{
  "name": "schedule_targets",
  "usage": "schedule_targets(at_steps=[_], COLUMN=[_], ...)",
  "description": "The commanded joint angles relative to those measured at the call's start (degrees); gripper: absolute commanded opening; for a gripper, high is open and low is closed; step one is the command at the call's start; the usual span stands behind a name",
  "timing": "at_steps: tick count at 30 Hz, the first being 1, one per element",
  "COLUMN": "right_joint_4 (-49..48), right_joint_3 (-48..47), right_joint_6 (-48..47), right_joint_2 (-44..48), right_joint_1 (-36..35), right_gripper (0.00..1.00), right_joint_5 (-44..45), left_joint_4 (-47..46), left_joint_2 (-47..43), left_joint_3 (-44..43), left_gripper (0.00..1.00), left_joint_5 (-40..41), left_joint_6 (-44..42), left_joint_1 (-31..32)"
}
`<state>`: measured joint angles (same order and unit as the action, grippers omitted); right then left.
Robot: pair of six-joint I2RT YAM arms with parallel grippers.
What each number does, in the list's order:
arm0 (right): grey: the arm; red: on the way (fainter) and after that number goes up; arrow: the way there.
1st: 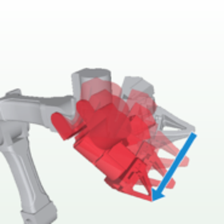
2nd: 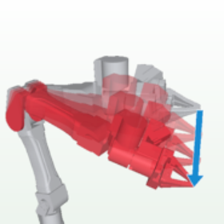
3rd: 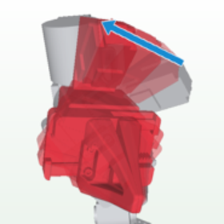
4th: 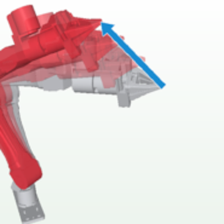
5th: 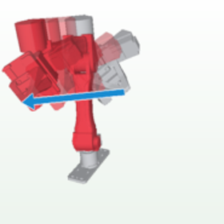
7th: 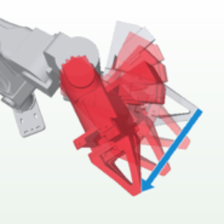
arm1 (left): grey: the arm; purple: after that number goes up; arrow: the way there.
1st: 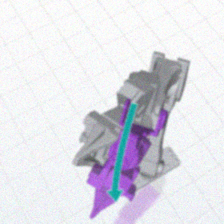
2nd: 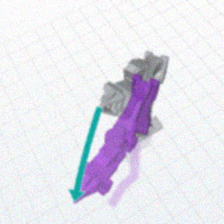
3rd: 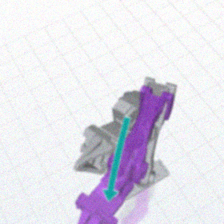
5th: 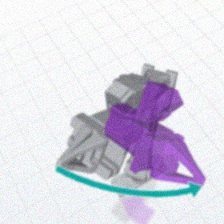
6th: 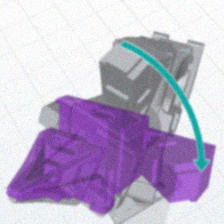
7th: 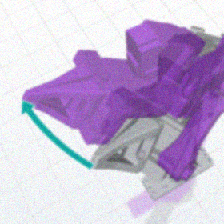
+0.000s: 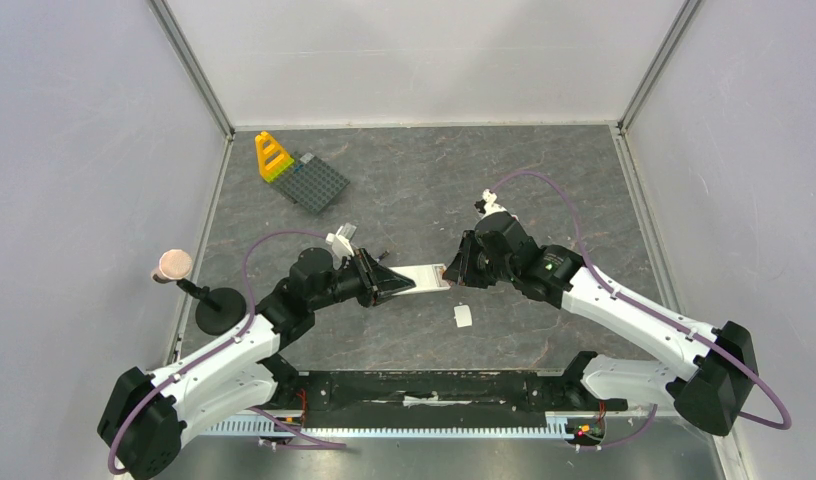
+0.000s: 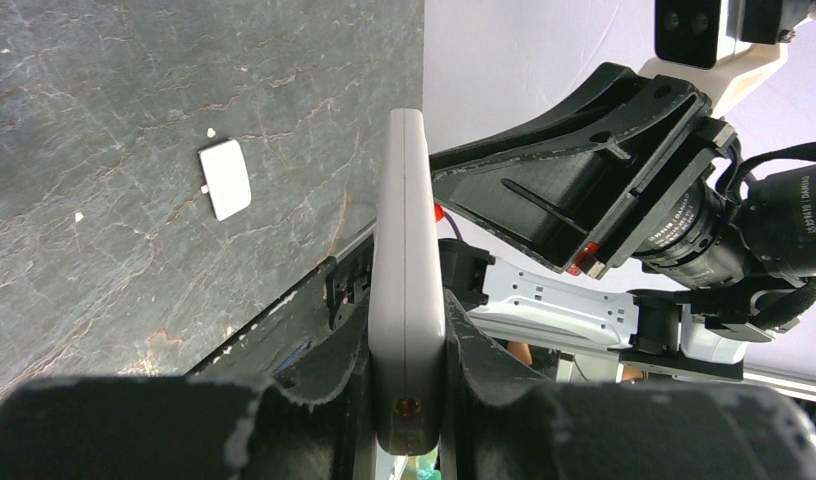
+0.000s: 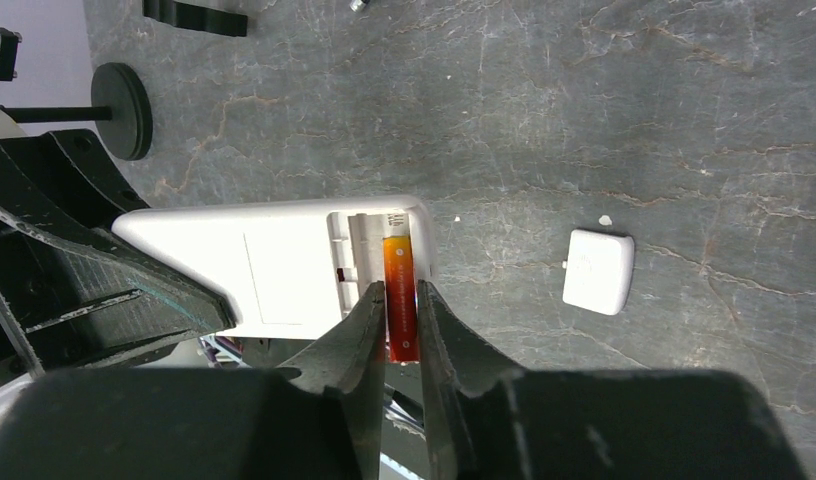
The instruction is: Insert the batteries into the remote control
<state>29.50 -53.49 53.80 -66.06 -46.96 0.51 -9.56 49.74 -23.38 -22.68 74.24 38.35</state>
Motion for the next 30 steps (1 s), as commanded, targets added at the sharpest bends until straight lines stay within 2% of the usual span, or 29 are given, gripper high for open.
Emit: schedule_targets(at_steps=[1, 9, 12, 15, 17, 25, 30], right_joint_4=[-0.6, -0.7, -0.8, -1.3, -1.6, -6.9, -9.5], right_joint_3=[-0.1, -0.3, -0.6, -0.8, -0.7, 2.4, 4.4], right_joint_6=[0.9, 1.9, 2.3, 2.6, 2.6, 0.2, -13.1], right_joint_2=[0.7, 1.5, 2.8, 4.3, 5.2, 12.6, 17.0], right_joint_1=[0.1, 0.1, 0.2, 0.1, 0.2, 0.7, 1.5], right_gripper=[0.23, 0.29, 0.41, 0.58, 0.65, 0.80, 0.91], right_joint_5=[1.2, 1.2, 1.3, 1.5, 1.7, 0.7, -0.3], left_joint_4=[-6.7, -7.1, -7.2, -7.4, -7.5, -7.9, -7.9], left_joint_2=[-0.6, -0.5, -0.5, -0.5, -0.6, -0.7, 0.3], left_joint_3=[-0.9, -0.4, -0.2, -0.1, -0.1, -0.2, -0.7], left_gripper=[0.02, 0.02, 0.02, 0.02, 0.02, 0.02, 0.02], left_joint_5=[-2.0, -2.0, -2.0, -2.2, -2.6, -4.5, -10.0], left_joint_6=[3.4, 4.4, 4.5, 4.8, 4.9, 6.3, 6.9], left_joint_1=[-0.2, -0.4, -0.5, -0.7, -0.9, -1.4, -2.0])
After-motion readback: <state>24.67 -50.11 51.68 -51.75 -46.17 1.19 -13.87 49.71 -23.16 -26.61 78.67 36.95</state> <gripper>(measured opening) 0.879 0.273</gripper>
